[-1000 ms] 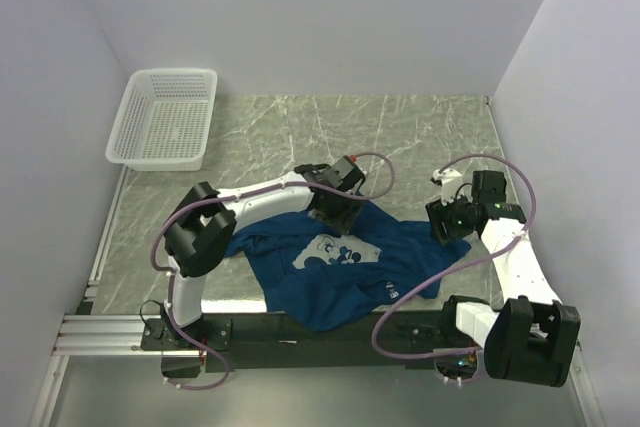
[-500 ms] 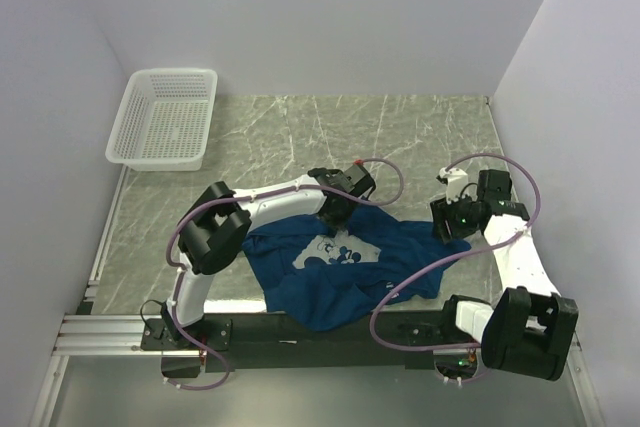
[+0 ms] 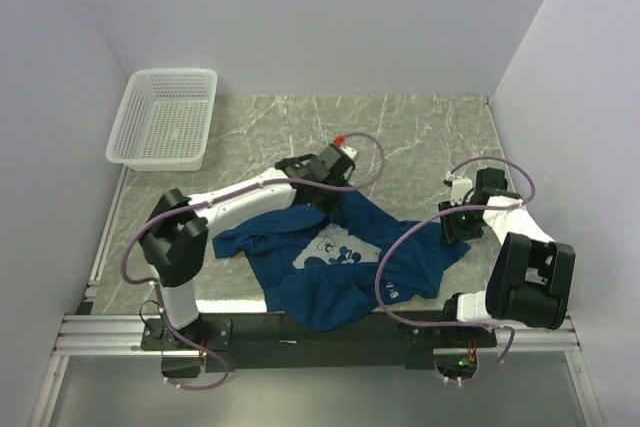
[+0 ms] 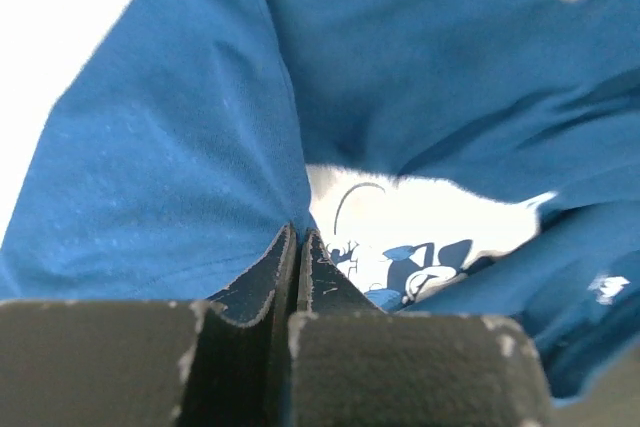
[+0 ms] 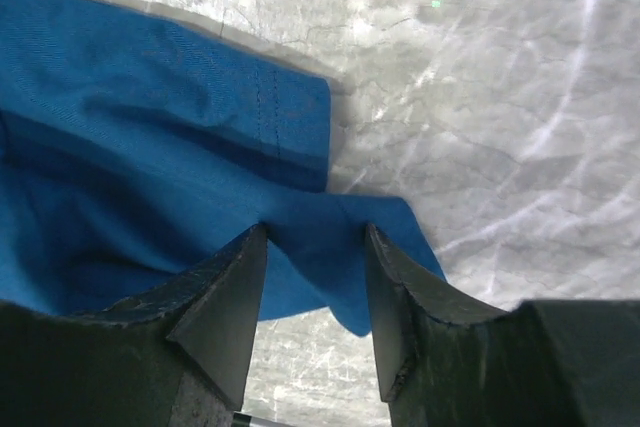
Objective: Fold and stack the t-shirts
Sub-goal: Flatten the tshirt out
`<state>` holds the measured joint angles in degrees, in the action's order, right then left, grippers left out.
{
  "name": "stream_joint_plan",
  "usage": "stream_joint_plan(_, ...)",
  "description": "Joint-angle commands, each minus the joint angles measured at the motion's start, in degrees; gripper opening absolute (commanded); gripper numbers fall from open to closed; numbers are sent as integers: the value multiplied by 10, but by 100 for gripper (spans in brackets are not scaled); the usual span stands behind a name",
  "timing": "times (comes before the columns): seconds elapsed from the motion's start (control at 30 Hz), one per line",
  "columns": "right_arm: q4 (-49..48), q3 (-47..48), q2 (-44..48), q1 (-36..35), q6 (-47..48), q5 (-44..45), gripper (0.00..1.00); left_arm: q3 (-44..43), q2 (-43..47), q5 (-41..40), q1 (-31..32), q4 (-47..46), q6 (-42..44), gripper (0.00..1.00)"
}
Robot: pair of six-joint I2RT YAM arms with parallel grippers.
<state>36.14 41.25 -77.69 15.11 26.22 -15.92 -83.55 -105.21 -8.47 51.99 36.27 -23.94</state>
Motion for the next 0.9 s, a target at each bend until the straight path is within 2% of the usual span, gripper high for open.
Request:
stream_joint_plan(0.0, -12, 30, -22, 4, -2, -2, 50, 16, 45, 44, -34, -45, -15, 1)
stream_joint_plan(0.03, -10, 35, -43, 4, 0, -6, 47, 21, 54, 63, -42, -50, -16, 1)
stream_joint_plan(0.17, 16, 100, -96, -1, 13, -23, 0, 36, 75, 123, -101, -74, -19, 1)
stream_joint_plan(0.23, 12, 137, -105, -24, 7, 3, 0, 31, 80, 144, -162, -86, -23, 1)
stream_joint_plan(0.3, 9, 217, -119, -50, -11, 33, 0, 9, 79, 183, -211, -94, -33, 1)
stream_joint_plan(0.33, 9, 250, -136, -81, -20, 47, 0, -2, 77, 200, -263, -103, -49, 1)
stream_joint_plan(0.37, 7, 309, -144, -101, -30, 89, 0, -15, 77, 214, -288, -107, -57, 1)
stream_joint_plan(0.43, -13, 366, -162, -148, -54, 135, 0, -58, 72, 255, -352, -114, -72, 1)
stream_joint_plan(0.53, -53, 470, -186, -192, -76, 204, 0, -109, 63, 277, -419, -133, -112, 1)
stream_joint_plan(0.63, -81, 568, -235, -201, -89, 257, 0, -160, 21, 285, -473, -139, -138, 0)
stream_joint_plan(0.67, -84, 616, -255, -204, -87, 274, 5, -195, 2, 291, -483, -131, -142, 1)
stream_joint_plan(0.7, -77, 645, -297, -206, -91, 305, 17, -217, -21, 299, -500, -125, -146, 2)
stream_joint_plan(0.73, -65, 673, -318, -207, -96, 320, 41, -237, -64, 327, -505, -120, -147, 6)
stream_joint_plan(0.77, -50, 721, -336, -206, -108, 329, 51, -258, -82, 334, -508, -113, -150, 14)
stream_joint_plan(0.8, -27, 733, -347, -206, -114, 331, 60, -288, -94, 340, -510, -105, -148, 40)
stream_joint_plan(0.83, -25, 728, -345, -205, -117, 318, 62, -296, -102, 346, -508, -111, -141, 54)
stream_joint_plan(0.87, -47, 677, -309, -205, -116, 306, 74, -304, -92, 355, -502, -114, -137, 73)
